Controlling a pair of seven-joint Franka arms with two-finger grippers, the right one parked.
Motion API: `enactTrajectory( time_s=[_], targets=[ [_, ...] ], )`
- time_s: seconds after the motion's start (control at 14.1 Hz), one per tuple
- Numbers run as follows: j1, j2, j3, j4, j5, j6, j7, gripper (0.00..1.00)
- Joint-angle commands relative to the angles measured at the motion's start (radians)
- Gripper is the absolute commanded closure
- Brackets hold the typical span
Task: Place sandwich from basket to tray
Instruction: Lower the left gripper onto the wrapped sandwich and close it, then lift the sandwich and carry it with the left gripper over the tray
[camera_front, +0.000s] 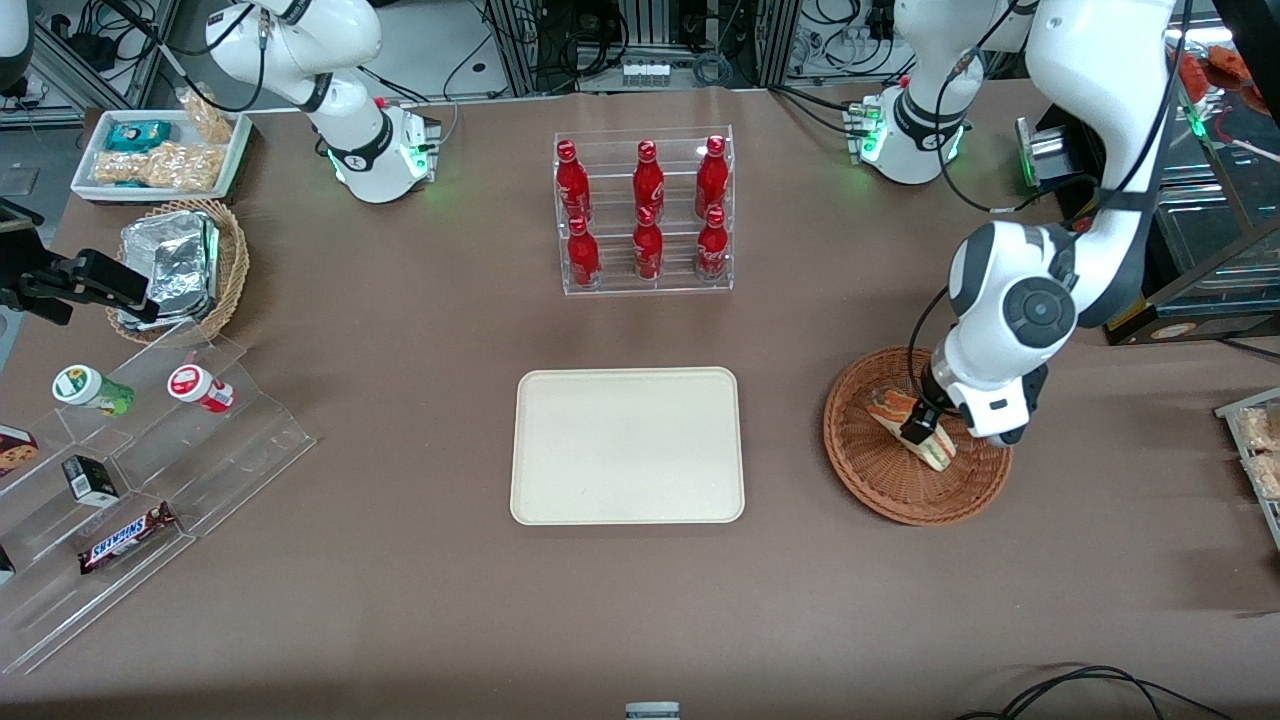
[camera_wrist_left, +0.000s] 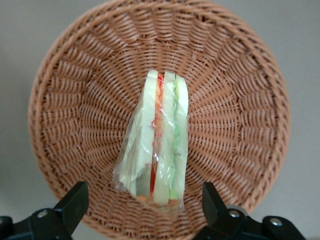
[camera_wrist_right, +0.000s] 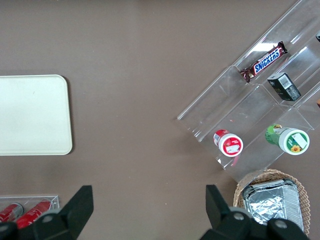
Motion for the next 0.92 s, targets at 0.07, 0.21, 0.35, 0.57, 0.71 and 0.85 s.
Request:
enactTrajectory(
  time_s=[0.07, 0.21, 0.35, 0.57, 0.71, 0.85],
  targets=[
    [0.000, 0.055, 0.003, 0.027, 0.012, 0.009, -0.008, 0.52],
    [0.003, 0.055, 0.003, 0.028, 0.013, 0.006, 0.022, 0.90],
    [0.003, 0.048, 0.003, 0.039, 0.013, -0.026, 0.031, 0.95],
    [0.000, 0.041, 0.001, 0.183, 0.010, -0.275, 0.080, 0.95],
    [-0.014, 0.046, 0.000, 0.296, 0.000, -0.420, 0.082, 0.94],
    [-0.063, 0.044, -0.013, 0.343, -0.005, -0.456, 0.083, 0.94]
  ],
)
